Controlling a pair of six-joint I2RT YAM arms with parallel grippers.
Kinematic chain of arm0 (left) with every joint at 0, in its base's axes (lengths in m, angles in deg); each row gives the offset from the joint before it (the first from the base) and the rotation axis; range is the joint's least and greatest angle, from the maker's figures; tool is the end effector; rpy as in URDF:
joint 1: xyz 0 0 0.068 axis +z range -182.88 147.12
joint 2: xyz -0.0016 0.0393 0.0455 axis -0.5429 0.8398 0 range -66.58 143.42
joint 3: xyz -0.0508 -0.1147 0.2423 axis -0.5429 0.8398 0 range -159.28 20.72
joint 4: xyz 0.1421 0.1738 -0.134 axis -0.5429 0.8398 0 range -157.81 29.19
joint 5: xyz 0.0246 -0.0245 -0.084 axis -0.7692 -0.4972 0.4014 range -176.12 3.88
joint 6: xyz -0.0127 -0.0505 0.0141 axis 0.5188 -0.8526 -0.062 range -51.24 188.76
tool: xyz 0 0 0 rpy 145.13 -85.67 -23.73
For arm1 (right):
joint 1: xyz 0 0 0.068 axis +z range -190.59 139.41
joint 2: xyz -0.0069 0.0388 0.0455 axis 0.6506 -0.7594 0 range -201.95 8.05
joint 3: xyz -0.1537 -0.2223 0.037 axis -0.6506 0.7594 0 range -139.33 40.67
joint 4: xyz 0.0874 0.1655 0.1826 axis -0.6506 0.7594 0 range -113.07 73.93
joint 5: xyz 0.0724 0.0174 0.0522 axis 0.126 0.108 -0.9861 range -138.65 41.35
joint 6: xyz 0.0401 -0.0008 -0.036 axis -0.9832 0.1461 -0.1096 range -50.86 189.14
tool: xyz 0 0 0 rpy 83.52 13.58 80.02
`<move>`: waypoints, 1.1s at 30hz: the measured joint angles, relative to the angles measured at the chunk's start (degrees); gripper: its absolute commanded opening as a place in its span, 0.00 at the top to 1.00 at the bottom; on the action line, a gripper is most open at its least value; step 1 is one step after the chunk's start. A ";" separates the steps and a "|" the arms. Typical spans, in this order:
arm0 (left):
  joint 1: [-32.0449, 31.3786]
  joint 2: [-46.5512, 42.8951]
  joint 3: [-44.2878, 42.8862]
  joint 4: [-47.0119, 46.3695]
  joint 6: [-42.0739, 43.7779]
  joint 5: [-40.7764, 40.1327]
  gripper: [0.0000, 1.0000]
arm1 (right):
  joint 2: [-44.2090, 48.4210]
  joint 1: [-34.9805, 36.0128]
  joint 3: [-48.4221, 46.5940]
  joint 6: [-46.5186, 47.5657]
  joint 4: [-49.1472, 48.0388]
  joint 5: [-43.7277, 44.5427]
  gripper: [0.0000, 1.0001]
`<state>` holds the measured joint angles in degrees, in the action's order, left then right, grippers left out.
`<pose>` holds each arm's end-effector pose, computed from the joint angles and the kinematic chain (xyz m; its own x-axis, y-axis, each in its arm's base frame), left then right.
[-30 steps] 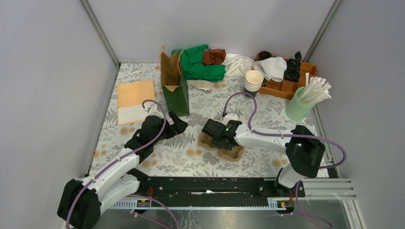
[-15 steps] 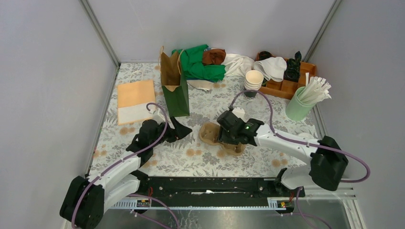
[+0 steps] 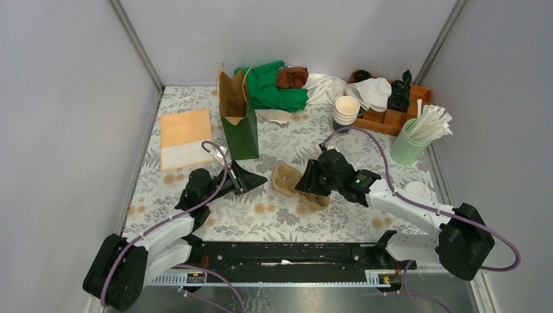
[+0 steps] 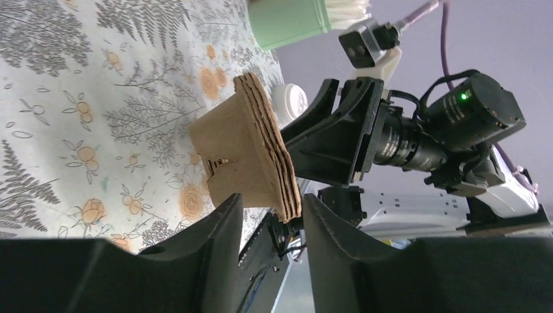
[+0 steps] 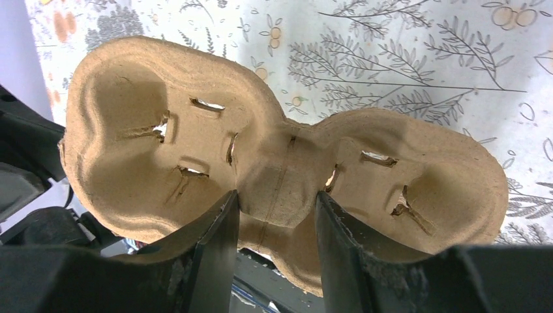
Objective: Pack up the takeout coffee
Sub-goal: Pick up the cup tray from the cup tray.
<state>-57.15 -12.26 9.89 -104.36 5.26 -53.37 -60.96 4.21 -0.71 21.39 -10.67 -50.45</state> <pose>0.1636 -0.0949 0.1903 -0.7966 -0.4665 -0.3844 0.2742 0.2880 -0.9176 0.1796 0.1801 0.2290 -0.8408 0.2077 -0.4999 -0.1473 0.8008 0.5805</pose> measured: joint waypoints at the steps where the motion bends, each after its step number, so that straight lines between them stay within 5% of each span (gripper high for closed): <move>1: 0.00 0.50 0.13 -1.18 -0.98 0.66 0.61 | 0.07 -0.13 0.02 0.04 -0.48 -0.57 0.63; 20: -0.20 8.22 0.28 -14.34 -9.64 6.10 0.83 | 0.07 -0.46 0.81 0.04 -4.39 -4.04 0.67; 28: -0.24 8.85 0.52 -16.92 -10.75 6.34 0.79 | 0.07 -0.61 0.98 0.00 -5.22 -4.79 0.68; 33: -0.24 8.94 1.25 -19.41 -11.85 6.36 0.85 | 0.13 -0.61 1.18 -0.09 -5.92 -5.40 0.68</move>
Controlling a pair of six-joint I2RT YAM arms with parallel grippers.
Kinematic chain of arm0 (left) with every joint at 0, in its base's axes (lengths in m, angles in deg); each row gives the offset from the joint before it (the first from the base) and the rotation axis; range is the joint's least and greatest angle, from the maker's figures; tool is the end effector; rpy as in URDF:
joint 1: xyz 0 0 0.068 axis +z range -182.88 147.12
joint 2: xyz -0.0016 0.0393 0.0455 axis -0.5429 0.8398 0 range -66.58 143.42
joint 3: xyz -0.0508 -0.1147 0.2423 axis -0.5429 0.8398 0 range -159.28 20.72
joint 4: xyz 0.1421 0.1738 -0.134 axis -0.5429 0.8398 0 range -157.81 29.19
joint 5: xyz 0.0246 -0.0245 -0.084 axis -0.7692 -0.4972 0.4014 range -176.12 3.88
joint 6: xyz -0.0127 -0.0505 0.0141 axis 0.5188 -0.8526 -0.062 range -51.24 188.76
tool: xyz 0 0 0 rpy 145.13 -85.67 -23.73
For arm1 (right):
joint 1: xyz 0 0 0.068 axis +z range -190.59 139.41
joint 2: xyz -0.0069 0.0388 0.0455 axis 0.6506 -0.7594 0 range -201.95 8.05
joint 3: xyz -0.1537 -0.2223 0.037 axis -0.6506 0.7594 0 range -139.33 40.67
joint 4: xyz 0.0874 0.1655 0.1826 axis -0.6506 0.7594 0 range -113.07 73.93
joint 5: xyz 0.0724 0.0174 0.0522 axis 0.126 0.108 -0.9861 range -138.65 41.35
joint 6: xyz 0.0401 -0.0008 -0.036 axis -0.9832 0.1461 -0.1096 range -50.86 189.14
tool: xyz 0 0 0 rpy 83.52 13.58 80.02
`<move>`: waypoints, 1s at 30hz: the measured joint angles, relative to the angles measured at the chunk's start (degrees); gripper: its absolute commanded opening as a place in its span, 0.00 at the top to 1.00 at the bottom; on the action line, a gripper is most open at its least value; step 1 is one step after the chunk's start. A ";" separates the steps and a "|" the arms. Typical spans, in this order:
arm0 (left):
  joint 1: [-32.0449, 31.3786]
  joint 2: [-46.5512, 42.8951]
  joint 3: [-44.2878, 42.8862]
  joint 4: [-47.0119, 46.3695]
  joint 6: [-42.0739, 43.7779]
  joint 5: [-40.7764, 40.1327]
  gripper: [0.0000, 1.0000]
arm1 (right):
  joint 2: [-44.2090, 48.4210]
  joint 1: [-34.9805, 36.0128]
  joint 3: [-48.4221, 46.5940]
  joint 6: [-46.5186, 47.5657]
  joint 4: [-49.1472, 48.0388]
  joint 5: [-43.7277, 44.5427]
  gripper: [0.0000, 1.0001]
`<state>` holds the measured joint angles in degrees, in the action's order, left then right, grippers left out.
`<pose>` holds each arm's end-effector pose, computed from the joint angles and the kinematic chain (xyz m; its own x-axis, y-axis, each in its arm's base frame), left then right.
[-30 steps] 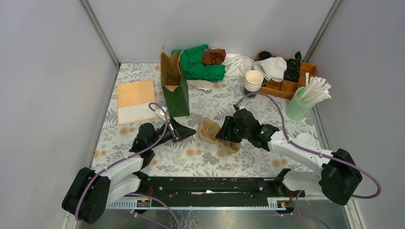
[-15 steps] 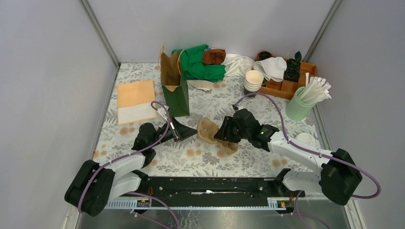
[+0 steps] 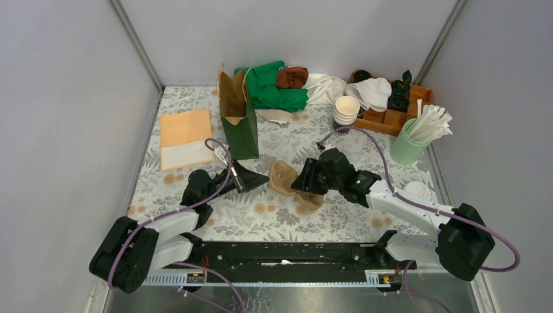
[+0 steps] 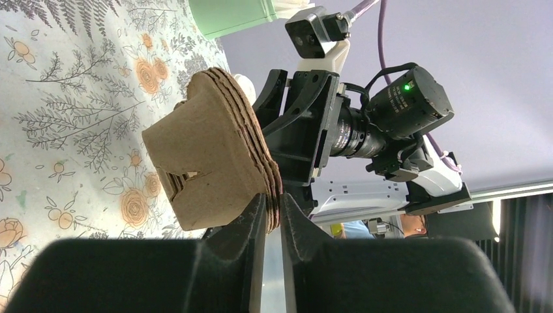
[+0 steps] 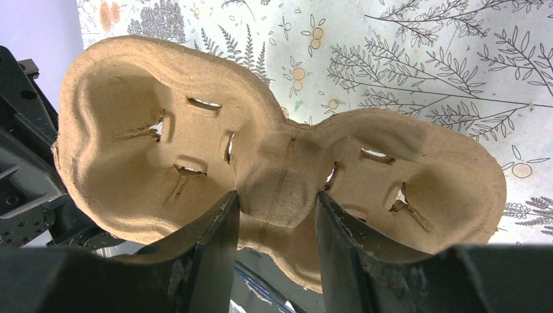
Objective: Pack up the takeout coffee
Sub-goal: Pick up the cup tray from the cup tray.
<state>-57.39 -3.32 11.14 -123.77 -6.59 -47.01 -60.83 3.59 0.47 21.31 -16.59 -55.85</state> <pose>0.1692 -0.1018 0.1915 -0.8571 -0.4343 -0.2770 0.2615 0.0964 -0.9604 0.1819 0.1831 0.2318 -0.8442 0.2050 -0.4954 -0.2075 0.7271 0.6545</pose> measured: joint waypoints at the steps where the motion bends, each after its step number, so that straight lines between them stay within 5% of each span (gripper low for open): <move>1: 0.00 0.13 0.00 -0.31 -0.17 0.00 0.86 | 0.04 0.00 0.00 0.00 -0.09 -0.02 0.68; 25: -0.74 0.98 -0.90 2.19 2.95 0.11 1.00 | -0.46 -0.48 0.37 0.57 -0.15 -1.09 0.70; 30: -1.33 1.53 -1.66 3.54 4.20 0.00 0.83 | -0.55 -0.68 0.37 1.20 0.59 -1.20 0.71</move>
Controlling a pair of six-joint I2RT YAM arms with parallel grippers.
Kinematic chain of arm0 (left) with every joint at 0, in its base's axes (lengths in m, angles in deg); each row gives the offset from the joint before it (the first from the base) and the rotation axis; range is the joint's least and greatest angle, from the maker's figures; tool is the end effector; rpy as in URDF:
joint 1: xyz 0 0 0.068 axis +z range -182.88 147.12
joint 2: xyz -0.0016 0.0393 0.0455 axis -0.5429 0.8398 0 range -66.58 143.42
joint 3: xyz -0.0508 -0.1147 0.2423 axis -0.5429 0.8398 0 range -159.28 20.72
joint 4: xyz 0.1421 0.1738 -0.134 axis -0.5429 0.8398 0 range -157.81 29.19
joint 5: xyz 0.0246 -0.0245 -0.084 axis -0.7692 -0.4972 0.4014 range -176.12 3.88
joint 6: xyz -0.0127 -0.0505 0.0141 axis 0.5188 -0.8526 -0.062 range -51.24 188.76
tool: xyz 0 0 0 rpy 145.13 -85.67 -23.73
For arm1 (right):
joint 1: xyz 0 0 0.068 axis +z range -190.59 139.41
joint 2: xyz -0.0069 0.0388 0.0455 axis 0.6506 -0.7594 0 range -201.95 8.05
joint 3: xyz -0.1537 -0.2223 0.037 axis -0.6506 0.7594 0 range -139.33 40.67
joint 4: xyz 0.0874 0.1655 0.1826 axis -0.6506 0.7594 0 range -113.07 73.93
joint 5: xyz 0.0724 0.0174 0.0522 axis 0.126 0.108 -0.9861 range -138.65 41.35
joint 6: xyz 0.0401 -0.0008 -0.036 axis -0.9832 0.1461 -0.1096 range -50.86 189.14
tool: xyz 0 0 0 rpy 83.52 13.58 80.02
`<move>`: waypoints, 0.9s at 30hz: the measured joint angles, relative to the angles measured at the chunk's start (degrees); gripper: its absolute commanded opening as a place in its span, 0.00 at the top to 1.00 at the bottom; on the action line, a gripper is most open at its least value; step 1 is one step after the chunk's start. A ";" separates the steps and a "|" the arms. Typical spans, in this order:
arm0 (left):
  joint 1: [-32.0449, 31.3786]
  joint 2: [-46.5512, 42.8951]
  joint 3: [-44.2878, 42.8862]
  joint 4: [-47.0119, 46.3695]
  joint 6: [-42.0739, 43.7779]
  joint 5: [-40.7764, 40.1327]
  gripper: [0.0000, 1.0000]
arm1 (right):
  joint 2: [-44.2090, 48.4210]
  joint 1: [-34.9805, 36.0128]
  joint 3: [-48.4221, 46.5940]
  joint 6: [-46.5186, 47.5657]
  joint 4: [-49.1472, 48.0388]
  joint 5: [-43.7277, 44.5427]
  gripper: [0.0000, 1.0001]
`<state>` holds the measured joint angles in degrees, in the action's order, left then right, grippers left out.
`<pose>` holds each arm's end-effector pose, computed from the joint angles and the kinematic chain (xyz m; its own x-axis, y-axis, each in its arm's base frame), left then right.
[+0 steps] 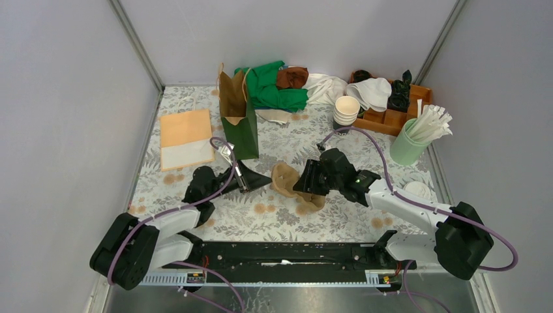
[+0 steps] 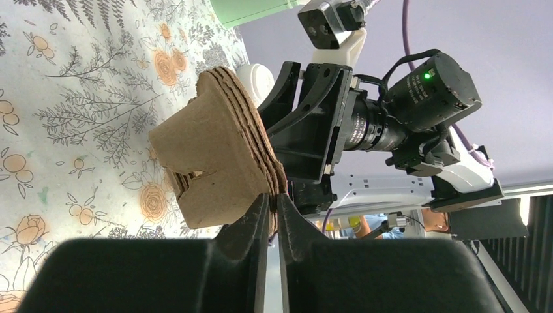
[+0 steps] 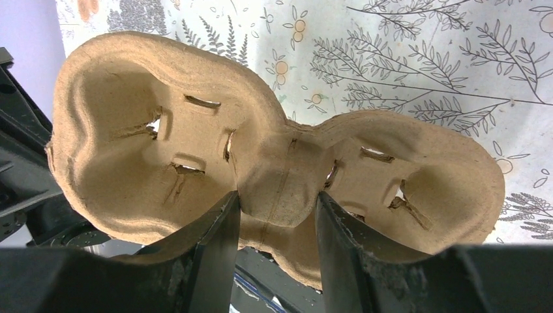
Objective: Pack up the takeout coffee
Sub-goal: Pick up the cup tray from the cup tray.
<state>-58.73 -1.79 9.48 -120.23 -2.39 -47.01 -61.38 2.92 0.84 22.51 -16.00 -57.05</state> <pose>0.1728 -0.1087 0.1889 -0.8630 -0.3978 -0.3113 0.2759 0.1448 -0.9502 0.1832 0.1812 0.2265 -0.8543 0.1805 -0.4874 -0.2113 0.7361 0.6431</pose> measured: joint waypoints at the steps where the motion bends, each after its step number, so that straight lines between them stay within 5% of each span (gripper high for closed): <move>1: -0.31 0.15 -0.48 0.98 0.66 -0.24 0.81 | -0.11 -0.09 0.00 0.35 0.13 -0.04 0.71; 16: -2.99 6.99 -2.99 4.92 5.51 -3.56 0.70 | -2.86 -1.07 -0.04 4.63 2.01 0.81 0.72; 22: -3.63 8.61 -3.74 5.64 6.71 -4.55 0.57 | -2.95 -1.29 -0.20 5.86 2.60 1.46 0.67; 25: -3.65 8.87 -3.76 5.90 6.88 -4.81 0.59 | -3.28 -1.31 -0.52 6.34 2.99 1.49 0.63; 27: -3.65 8.94 -3.74 5.92 6.86 -4.90 0.69 | -3.74 -1.31 -0.94 6.58 3.32 1.44 0.58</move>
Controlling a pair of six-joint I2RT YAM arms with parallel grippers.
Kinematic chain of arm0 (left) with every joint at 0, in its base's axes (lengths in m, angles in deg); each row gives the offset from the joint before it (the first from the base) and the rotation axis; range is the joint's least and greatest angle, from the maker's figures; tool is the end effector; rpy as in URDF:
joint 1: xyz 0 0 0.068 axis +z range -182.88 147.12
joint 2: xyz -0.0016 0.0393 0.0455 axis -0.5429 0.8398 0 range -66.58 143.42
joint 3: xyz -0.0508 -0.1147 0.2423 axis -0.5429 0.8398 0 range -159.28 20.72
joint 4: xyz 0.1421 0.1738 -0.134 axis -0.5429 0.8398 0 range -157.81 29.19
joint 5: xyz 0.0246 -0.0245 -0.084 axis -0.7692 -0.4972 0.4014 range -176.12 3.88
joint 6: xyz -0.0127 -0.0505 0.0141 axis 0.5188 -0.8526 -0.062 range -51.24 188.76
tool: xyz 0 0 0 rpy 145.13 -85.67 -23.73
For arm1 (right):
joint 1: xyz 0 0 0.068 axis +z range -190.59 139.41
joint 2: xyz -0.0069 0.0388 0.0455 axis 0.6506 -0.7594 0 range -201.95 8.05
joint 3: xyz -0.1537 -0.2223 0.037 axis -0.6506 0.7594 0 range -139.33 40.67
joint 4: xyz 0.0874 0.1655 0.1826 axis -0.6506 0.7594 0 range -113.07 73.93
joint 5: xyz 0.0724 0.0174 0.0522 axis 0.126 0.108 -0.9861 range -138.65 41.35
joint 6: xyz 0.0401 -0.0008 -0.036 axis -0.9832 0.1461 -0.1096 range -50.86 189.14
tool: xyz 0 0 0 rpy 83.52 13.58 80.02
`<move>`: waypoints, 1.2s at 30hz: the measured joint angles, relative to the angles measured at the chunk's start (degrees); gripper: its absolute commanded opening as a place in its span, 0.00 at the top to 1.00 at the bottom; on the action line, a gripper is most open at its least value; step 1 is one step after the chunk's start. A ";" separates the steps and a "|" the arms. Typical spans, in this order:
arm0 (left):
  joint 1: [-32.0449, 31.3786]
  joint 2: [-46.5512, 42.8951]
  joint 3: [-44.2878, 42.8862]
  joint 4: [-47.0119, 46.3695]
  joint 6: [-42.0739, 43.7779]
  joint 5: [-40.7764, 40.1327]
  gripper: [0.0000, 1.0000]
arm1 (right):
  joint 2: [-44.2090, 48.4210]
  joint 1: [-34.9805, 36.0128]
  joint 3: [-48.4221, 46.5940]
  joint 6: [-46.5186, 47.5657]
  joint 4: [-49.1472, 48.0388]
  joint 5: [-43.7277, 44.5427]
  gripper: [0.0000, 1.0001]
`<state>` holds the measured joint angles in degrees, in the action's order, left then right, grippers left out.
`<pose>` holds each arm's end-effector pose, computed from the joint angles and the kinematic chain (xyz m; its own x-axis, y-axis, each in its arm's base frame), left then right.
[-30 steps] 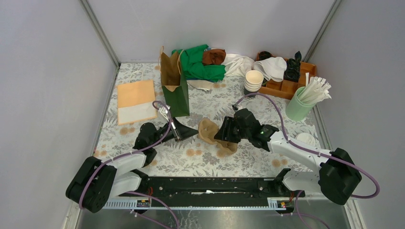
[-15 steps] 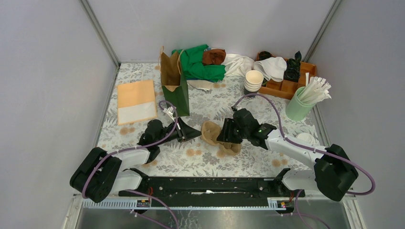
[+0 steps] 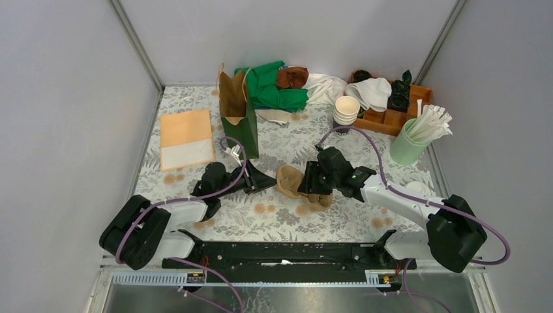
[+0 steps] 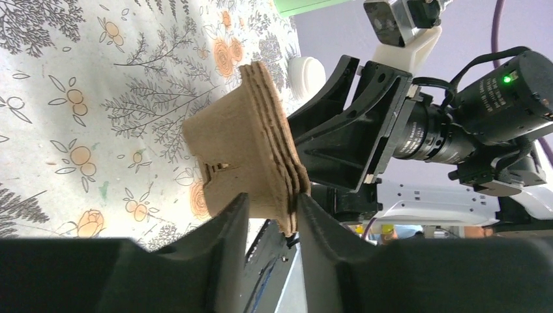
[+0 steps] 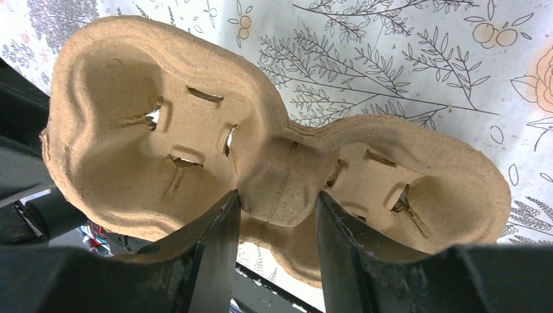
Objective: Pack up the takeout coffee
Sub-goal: Pick up the cup tray from the cup tray.
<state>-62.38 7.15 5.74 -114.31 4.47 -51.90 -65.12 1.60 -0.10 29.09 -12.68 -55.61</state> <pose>0.1864 -0.1285 0.1667 -0.8779 -0.3593 -0.3164 0.2178 0.2889 -0.9323 0.1918 0.1798 0.2112 -0.8566 0.0856 -0.5088 -0.2370 0.8107 0.5353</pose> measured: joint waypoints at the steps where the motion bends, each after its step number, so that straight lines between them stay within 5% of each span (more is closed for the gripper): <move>1: 0.00 0.17 -0.02 -0.28 -0.07 0.02 0.76 | -0.33 0.00 -0.44 0.31 0.50 0.07 0.56; 5: -0.09 1.44 -0.02 -2.56 -0.74 0.28 1.00 | -1.49 -0.04 -1.22 1.36 1.18 0.46 0.46; 12: -0.39 3.37 -0.02 -4.11 -1.31 0.04 1.00 | -1.60 0.04 -1.40 2.73 1.60 -0.28 0.22; 19: -1.97 2.58 -0.07 -1.29 -0.37 0.09 1.00 | -0.98 0.42 -4.52 6.05 8.02 -0.13 0.28; 25: -2.03 1.20 -0.57 0.85 0.39 0.09 1.00 | -0.92 3.06 -11.06 11.21 15.50 4.72 0.12; 36: -2.27 1.20 -0.79 3.89 0.90 0.28 1.00 | -0.92 7.74 -14.73 17.09 18.86 10.97 0.00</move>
<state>-64.65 8.35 4.95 -110.42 5.37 -51.62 -66.04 9.34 -14.83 46.18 6.18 -44.64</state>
